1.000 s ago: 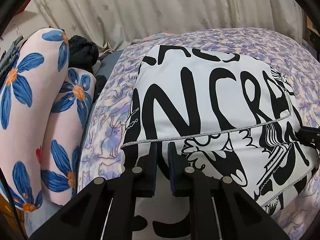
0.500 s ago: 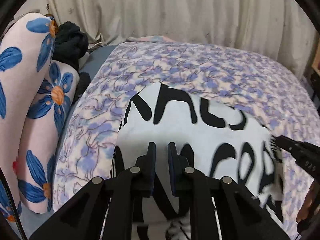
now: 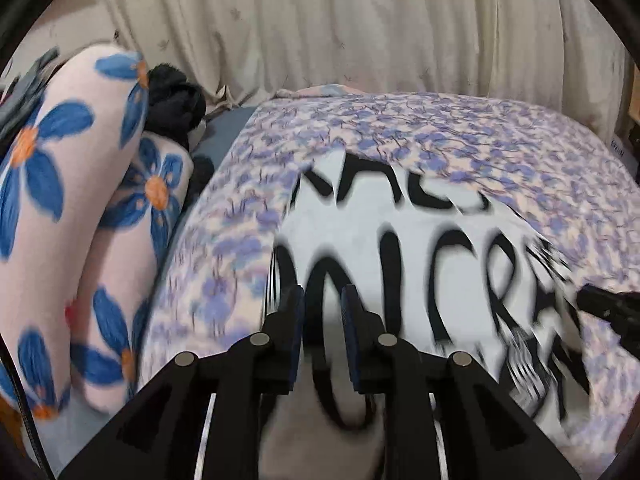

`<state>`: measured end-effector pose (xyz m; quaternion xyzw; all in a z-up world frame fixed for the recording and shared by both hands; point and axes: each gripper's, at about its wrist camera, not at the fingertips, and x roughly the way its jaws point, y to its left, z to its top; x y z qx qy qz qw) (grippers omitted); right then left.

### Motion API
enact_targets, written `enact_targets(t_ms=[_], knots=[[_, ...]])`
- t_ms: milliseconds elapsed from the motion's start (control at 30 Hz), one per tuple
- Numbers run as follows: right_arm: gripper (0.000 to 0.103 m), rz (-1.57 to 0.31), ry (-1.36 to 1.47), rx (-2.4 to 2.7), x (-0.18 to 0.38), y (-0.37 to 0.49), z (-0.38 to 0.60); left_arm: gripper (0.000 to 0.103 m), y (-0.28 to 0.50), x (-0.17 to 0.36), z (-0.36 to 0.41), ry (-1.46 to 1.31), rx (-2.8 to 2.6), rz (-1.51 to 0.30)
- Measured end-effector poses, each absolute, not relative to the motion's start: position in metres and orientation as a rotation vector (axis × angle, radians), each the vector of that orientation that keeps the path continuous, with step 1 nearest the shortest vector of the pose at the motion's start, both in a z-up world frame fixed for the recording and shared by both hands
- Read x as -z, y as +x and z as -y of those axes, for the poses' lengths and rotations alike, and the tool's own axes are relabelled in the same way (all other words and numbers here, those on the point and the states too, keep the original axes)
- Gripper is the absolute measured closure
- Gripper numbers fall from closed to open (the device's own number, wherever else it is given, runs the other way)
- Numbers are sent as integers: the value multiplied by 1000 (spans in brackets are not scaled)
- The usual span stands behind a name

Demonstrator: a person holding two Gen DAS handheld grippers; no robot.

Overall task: Fold large clothes
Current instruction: 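Lower the jacket bundle onto the cream fleece and open both tools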

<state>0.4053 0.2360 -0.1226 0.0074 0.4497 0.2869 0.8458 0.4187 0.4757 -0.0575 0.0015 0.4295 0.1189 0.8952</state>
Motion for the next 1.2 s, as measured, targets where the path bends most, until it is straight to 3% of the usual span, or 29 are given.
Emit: enact_targets(t_ms=[233, 600, 667, 733, 1067, 1200], knots=[[94, -1014, 4, -622, 151, 350, -231, 86, 342, 91, -457, 32, -266, -953], [95, -1015, 44, -593, 152, 328, -191, 85, 335, 88, -453, 48, -297, -954], [95, -1029, 55, -592, 150, 327, -185, 62, 335, 84, -452, 40, -295, -964], [95, -1036, 61, -589, 146, 324, -180, 47, 327, 77, -447, 34, -309, -957], [95, -1046, 59, -626, 101, 281, -142, 45, 268, 26, -398, -68, -284, -974], [95, -1051, 54, -654, 72, 254, -116, 36, 231, -8, -369, -133, -283, -972]])
